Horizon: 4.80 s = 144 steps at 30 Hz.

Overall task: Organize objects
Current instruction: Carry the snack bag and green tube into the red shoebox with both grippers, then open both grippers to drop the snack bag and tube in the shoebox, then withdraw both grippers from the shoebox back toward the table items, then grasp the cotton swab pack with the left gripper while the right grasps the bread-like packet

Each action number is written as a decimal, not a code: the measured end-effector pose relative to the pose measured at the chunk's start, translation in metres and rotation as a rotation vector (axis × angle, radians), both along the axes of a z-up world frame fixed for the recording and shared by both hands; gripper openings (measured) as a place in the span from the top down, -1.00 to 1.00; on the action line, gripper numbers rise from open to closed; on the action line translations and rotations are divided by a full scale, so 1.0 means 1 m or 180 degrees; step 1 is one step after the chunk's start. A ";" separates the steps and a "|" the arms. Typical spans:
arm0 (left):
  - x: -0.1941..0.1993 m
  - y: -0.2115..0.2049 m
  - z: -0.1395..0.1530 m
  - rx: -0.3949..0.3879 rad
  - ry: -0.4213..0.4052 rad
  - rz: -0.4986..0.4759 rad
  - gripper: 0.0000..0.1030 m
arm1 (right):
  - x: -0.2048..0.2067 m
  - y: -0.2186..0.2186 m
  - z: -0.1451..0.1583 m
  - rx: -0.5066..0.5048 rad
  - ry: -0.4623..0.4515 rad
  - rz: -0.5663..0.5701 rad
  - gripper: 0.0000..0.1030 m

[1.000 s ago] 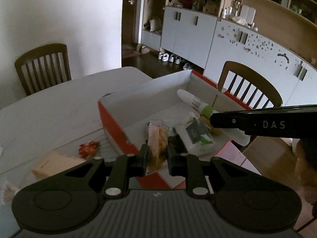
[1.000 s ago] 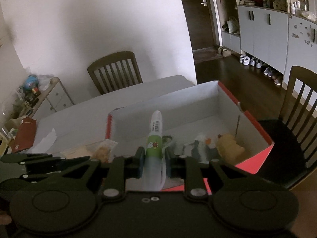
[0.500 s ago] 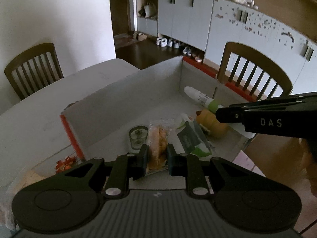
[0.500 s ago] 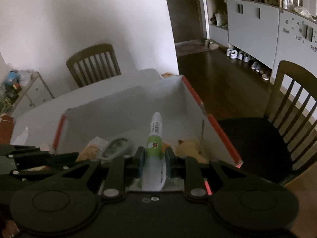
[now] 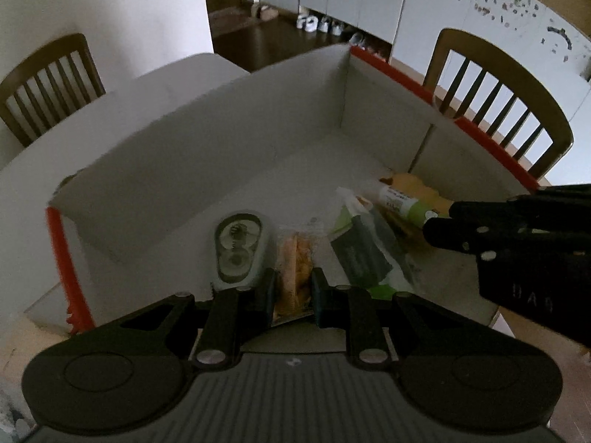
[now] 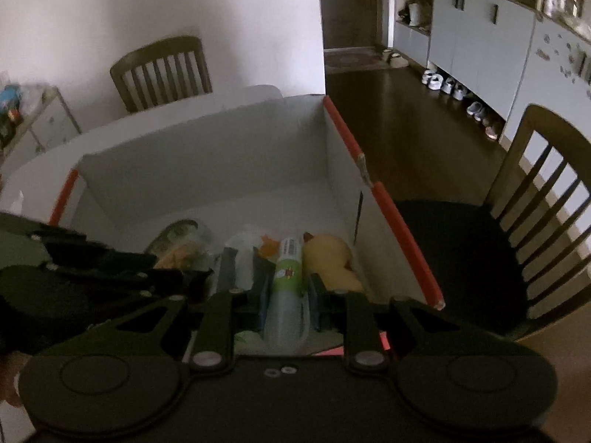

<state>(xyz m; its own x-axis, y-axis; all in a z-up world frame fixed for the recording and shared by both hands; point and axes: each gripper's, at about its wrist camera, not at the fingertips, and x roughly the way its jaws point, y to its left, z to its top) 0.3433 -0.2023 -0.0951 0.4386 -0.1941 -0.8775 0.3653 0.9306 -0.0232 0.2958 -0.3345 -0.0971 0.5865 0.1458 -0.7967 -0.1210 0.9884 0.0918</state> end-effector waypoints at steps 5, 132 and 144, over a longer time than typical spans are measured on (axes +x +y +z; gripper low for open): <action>0.007 -0.013 -0.008 0.0102 0.0130 -0.0079 0.64 | 0.001 0.000 0.000 -0.0062 0.0009 0.0075 0.60; -0.132 0.399 -0.011 -0.0397 -0.0614 0.1067 -0.99 | -0.054 0.292 0.032 -0.0084 -0.0171 0.0939 -0.74; -0.093 0.400 -0.034 -0.0221 -0.0567 0.0982 -0.99 | -0.006 0.310 0.000 -0.0175 0.0004 0.1135 -0.75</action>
